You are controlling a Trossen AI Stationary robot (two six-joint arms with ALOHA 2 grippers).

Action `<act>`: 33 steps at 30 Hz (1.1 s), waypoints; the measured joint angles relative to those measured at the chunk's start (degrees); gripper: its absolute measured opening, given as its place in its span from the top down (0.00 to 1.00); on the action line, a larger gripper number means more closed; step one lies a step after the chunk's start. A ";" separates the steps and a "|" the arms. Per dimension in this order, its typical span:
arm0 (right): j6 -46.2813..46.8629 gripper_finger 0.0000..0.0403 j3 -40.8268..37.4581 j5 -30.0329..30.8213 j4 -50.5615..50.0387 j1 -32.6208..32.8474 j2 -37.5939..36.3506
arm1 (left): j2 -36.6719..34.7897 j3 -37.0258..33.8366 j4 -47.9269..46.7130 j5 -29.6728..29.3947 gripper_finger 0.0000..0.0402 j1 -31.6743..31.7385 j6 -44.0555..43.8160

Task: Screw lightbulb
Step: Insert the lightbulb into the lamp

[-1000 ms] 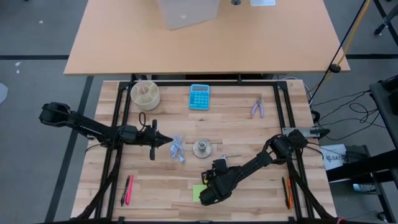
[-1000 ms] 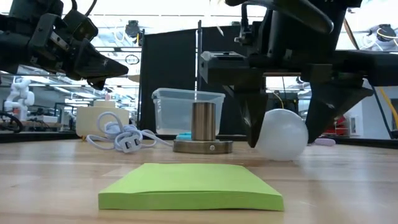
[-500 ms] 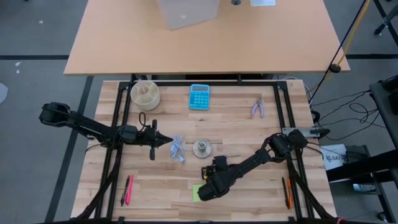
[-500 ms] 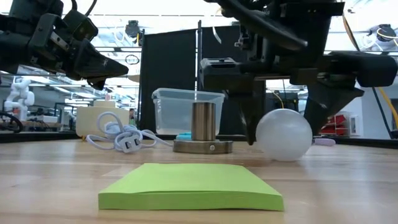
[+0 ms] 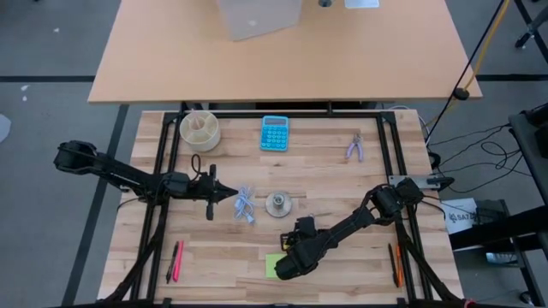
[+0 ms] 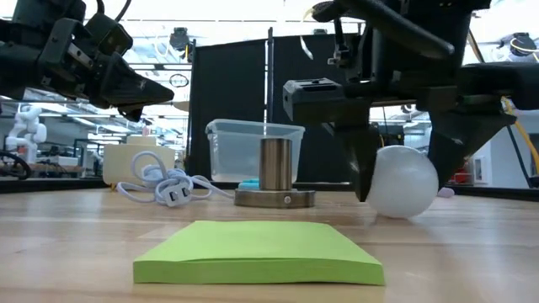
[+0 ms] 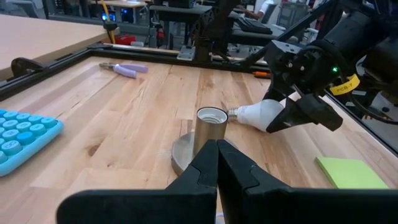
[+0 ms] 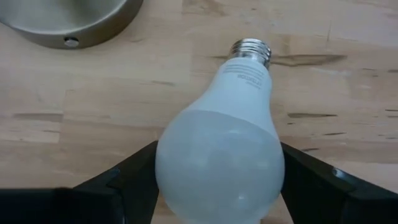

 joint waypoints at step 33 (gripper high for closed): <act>-49.45 0.34 27.78 -5.91 -10.84 -10.08 -3.28 | 0.01 0.00 -0.02 0.55 1.00 0.02 -0.31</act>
